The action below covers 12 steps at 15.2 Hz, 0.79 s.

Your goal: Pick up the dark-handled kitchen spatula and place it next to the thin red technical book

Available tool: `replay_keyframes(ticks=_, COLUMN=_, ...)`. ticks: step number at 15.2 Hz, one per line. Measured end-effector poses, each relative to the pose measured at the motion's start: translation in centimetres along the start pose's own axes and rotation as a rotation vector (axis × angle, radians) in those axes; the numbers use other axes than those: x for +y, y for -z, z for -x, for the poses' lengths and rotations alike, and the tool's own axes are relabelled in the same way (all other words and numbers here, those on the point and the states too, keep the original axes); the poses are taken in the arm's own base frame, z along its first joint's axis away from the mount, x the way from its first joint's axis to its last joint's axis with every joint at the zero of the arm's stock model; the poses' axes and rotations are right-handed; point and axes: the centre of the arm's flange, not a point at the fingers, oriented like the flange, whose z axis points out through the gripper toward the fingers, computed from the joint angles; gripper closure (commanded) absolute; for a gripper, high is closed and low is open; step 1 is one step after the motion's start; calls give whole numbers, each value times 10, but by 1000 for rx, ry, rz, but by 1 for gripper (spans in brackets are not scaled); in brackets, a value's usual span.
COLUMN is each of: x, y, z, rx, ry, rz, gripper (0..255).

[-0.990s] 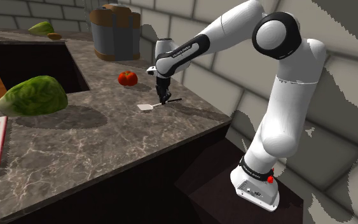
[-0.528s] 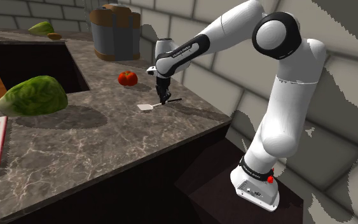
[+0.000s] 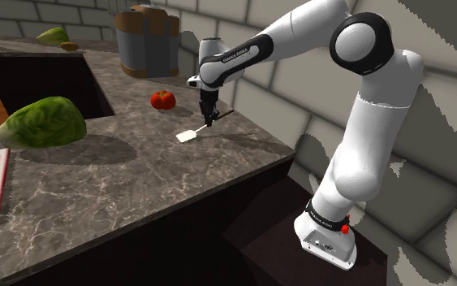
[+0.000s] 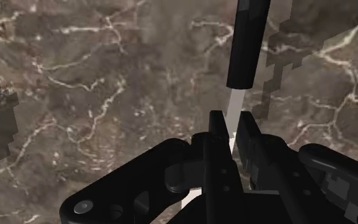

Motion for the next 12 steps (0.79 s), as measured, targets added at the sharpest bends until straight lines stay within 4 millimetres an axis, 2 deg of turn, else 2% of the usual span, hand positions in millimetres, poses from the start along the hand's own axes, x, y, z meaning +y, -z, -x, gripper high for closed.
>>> replay_keyframes(ticks=8, x=-1, y=42, z=3, rx=0, ry=0, rz=0, gripper=255)
replay_keyframes(ticks=10, x=-5, y=46, z=-11, rx=0, ry=0, rz=0, gripper=255)
replay_keyframes(ticks=12, x=-10, y=48, z=-34, rx=0, ry=1, rz=0, gripper=255)
